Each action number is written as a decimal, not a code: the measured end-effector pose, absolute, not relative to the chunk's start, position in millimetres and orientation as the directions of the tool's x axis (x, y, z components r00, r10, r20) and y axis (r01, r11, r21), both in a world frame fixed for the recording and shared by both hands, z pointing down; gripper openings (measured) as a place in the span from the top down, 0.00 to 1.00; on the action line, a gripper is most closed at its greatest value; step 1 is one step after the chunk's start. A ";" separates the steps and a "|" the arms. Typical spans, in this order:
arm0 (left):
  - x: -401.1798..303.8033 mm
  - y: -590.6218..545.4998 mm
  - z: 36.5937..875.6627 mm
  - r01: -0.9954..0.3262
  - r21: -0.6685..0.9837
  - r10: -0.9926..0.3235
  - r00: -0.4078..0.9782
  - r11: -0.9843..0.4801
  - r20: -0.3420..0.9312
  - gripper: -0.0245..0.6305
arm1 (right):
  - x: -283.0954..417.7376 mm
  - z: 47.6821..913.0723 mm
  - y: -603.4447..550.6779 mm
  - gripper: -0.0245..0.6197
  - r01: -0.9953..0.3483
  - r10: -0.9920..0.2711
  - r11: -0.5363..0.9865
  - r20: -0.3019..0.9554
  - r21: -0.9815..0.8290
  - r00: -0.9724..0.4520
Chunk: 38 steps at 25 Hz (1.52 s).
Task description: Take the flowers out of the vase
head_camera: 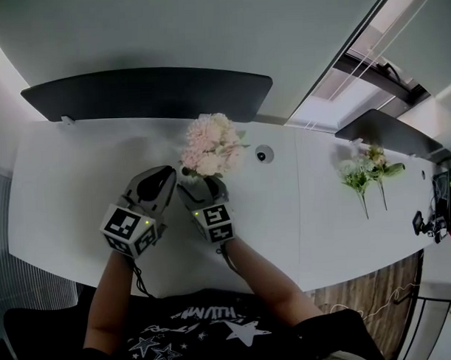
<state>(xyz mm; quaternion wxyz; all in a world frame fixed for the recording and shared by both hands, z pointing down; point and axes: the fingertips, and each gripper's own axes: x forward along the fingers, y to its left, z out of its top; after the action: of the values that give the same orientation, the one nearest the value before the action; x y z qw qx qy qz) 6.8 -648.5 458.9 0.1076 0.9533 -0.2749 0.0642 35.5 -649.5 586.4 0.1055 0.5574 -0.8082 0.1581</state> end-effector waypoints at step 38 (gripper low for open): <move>65.7 -665.1 499.0 -0.450 0.103 -0.403 0.864 -0.887 0.302 0.71 | 31.8 587.1 -650.0 0.55 -0.921 -0.855 0.376 0.344 -0.107 -0.389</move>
<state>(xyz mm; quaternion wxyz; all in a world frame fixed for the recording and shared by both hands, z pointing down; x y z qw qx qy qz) 65.7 -665.1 499.0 0.0854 0.9615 -0.2219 0.1376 31.8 -650.0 587.1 0.1163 0.5405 -0.8212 0.1414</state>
